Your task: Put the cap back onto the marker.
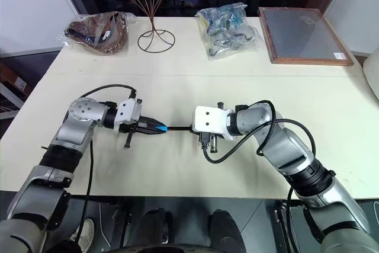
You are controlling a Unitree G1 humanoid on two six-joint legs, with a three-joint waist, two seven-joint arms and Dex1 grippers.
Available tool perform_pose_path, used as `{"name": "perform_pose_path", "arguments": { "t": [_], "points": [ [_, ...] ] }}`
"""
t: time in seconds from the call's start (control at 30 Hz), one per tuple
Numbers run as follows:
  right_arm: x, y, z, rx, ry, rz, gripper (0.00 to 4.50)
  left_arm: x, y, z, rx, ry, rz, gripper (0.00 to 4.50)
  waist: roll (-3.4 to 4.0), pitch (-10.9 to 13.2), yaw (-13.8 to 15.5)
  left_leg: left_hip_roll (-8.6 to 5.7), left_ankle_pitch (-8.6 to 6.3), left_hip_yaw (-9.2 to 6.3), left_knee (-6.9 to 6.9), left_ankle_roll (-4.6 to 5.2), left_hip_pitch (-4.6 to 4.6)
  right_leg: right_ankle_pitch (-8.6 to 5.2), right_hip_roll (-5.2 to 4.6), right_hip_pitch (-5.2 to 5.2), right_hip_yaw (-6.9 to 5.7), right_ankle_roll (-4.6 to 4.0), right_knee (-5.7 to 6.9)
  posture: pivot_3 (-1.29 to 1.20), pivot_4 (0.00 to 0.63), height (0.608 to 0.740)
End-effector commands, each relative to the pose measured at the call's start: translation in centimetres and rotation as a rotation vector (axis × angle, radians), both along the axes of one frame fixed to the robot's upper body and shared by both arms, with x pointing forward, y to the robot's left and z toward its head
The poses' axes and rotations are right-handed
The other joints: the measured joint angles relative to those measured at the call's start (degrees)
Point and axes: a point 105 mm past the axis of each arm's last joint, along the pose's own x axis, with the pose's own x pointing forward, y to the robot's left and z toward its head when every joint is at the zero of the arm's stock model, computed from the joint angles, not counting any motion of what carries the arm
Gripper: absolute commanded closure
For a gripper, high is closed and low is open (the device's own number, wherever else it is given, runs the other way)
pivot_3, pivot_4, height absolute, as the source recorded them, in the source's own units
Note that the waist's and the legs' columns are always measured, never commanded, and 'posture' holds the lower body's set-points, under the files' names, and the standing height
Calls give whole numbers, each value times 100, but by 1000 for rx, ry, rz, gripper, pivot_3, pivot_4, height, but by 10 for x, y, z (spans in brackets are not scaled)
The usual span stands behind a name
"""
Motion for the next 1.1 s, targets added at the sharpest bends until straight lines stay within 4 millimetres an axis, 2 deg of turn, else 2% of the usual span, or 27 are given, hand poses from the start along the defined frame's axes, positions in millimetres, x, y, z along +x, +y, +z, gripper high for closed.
{"name": "perform_pose_path", "arguments": {
  "t": [0.03, 0.5, 0.9, 0.97, 1.0, 1.1],
  "points": [
    [-2, 15, 8, 27, -37, 45, 4500, -8, -24, 18, -68, -76, -97, 4474, 0, 0, -2, 0, 0, 0, 0, 0, 0, 0, 0, 0, 0, 0, 0, 0, 150, 740],
    [-10, 33, 16, 84, -43, 106, 4500, -13, -31, 27, -121, -92, -153, 4474, 0, 0, -16, 0, 0, 0, 0, 0, 0, 0, 0, -1, -2, 0, 1, 0, 150, 740],
    [-5, 20, 12, 62, -37, 62, 4500, -11, -25, 23, -117, -90, -93, 4474, 0, 0, -139, 1, 0, -3, -2, 0, 0, 0, 3, -4, -6, 0, 6, 0, 150, 740],
    [-2, 17, 14, 63, -42, 47, 4500, -11, -25, 23, -121, -87, -84, 3536, 0, 0, -127, 1, 0, -3, -2, 0, 0, 0, 3, -4, -6, 0, 6, 0, 150, 740],
    [-1, 16, 14, 64, -44, 41, 4500, -12, -25, 22, -121, -86, -83, 3234, 0, 0, -110, 2, 0, -4, -2, 0, 0, 0, 1, -4, -6, 0, 6, 0, 150, 740],
    [3, 11, 17, 66, -50, 21, 4500, -14, -23, 21, -123, -81, -76, 1779, 0, 0, -128, -2, 0, -6, 1, -1, -2, 0, -7, 1, -5, 0, 7, 0, 150, 740]
  ]
}}
